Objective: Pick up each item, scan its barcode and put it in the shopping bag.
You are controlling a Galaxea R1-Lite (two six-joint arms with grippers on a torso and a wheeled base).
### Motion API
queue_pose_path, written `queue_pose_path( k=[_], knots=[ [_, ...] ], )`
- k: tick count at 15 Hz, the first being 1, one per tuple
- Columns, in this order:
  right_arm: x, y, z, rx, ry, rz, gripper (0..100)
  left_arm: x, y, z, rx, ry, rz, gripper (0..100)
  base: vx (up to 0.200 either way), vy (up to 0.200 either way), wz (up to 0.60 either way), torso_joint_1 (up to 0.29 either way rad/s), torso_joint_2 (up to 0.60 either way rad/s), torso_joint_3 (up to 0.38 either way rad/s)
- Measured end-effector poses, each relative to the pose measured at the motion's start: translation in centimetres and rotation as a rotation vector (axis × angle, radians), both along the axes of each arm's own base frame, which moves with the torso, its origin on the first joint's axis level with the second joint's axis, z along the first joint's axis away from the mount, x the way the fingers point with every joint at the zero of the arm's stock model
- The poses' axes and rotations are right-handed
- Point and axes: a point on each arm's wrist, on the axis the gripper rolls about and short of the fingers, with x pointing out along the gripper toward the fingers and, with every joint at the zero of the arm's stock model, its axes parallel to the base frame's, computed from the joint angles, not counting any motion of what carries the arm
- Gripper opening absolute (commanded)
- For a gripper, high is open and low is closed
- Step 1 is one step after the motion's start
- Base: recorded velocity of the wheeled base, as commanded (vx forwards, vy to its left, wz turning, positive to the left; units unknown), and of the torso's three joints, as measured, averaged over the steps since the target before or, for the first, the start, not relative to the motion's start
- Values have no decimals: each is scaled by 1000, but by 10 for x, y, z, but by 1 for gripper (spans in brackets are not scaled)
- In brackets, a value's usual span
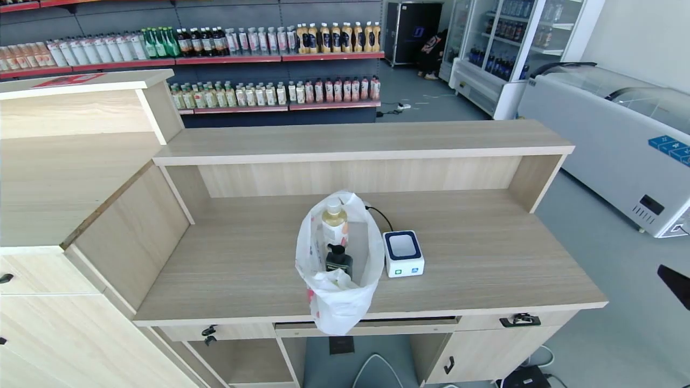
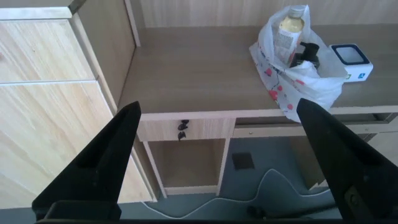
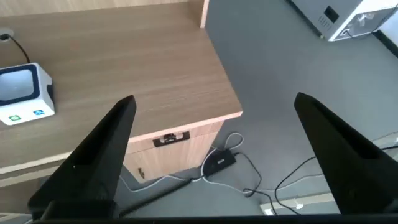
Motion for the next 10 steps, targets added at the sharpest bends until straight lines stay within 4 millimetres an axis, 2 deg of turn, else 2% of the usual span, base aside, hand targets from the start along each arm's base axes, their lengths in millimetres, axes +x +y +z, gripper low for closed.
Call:
queue_pose_path(
  k=[4, 7, 10],
  knots=[
    [-56, 24, -40, 29, -13, 108, 100, 0, 0, 0, 0, 0, 0, 100, 0, 0, 0, 0, 0, 0],
    [-93, 32, -65, 34, -25, 187, 100, 0, 0, 0, 0, 0, 0, 100, 0, 0, 0, 0, 0, 0],
    [-117, 34, -86, 36, -68, 259, 100, 0, 0, 0, 0, 0, 0, 100, 0, 0, 0, 0, 0, 0]
  ],
)
